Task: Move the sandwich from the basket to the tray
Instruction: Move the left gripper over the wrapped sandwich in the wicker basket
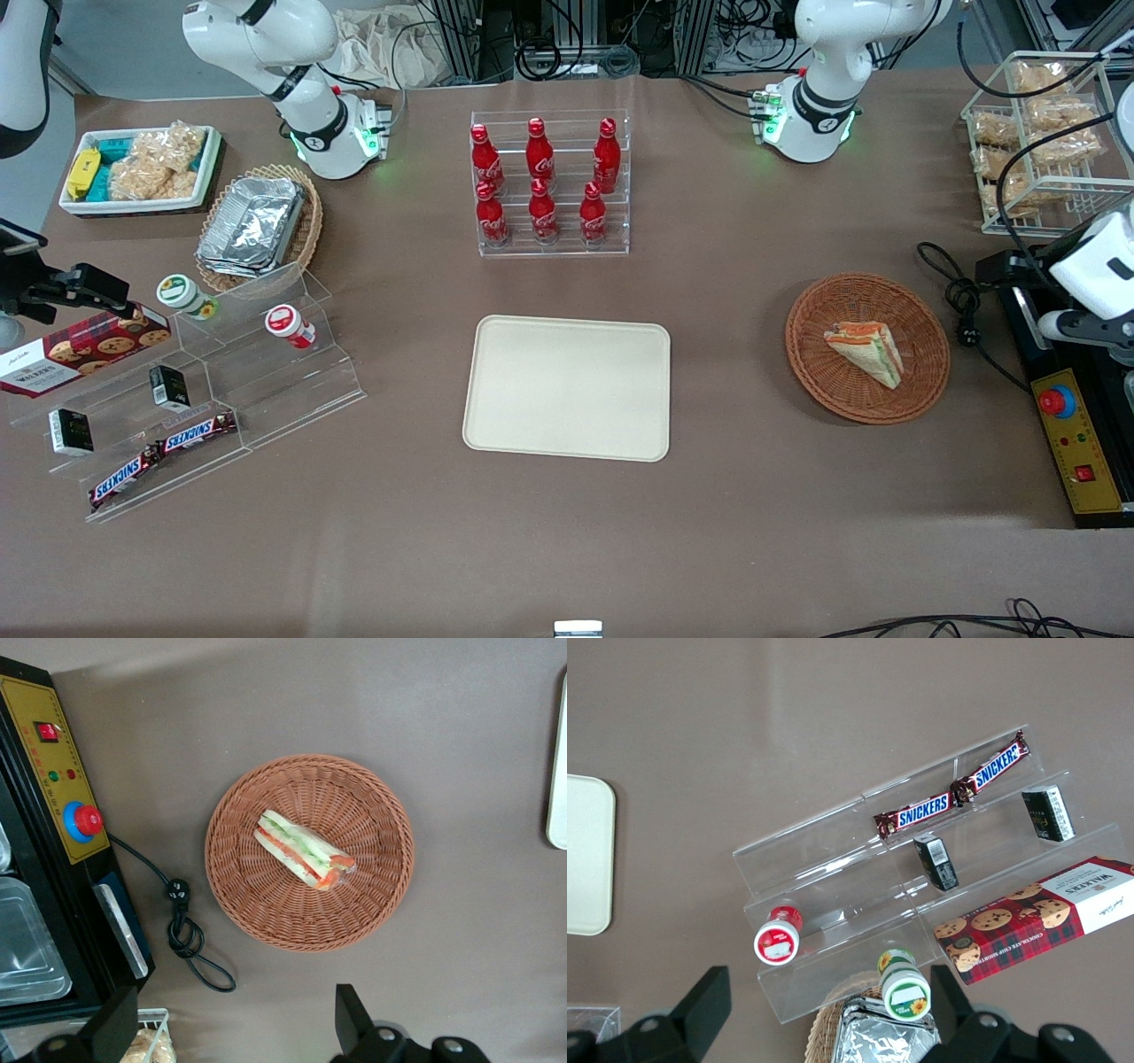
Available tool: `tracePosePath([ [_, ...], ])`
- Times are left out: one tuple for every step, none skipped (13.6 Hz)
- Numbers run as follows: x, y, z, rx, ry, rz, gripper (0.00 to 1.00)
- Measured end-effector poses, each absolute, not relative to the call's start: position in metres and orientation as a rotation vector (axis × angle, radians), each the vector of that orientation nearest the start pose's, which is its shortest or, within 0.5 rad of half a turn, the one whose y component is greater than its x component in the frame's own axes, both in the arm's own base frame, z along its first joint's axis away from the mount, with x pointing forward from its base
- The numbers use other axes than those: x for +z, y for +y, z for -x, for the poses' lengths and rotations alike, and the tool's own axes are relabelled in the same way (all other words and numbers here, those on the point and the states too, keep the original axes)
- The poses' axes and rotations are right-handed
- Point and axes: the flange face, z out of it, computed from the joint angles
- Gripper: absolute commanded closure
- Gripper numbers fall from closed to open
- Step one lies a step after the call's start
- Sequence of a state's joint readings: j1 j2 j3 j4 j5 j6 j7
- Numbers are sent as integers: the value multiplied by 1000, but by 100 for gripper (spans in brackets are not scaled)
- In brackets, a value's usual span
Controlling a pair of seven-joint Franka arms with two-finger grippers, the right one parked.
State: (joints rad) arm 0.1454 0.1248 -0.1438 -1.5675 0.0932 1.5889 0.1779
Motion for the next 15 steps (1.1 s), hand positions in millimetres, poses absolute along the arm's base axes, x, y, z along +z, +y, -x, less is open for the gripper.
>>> tracePosePath([
  [556, 12, -589, 174, 262, 3060, 0],
  [554, 9, -589, 184, 234, 3061, 0],
  [552, 4, -590, 189, 225, 3062, 0],
  [549, 0, -590, 194, 218, 3062, 0],
  [546, -2, -592, 204, 205, 3063, 0],
  [540, -6, -593, 219, 157, 3063, 0],
  [534, -11, -595, 231, 43, 3061, 0],
  [526, -15, -598, 244, -118, 3050, 0],
  [517, -18, -600, 258, -262, 3033, 0],
  [509, -19, -603, 278, -365, 3022, 0],
  [499, -18, -604, 303, -440, 3018, 0],
  [489, -12, -603, 327, -533, 3003, 0],
  [479, -2, -602, 348, -668, 2968, 0],
  [469, 10, -601, 349, -802, 2928, 0],
  [460, 18, -601, 330, -903, 2901, 0],
])
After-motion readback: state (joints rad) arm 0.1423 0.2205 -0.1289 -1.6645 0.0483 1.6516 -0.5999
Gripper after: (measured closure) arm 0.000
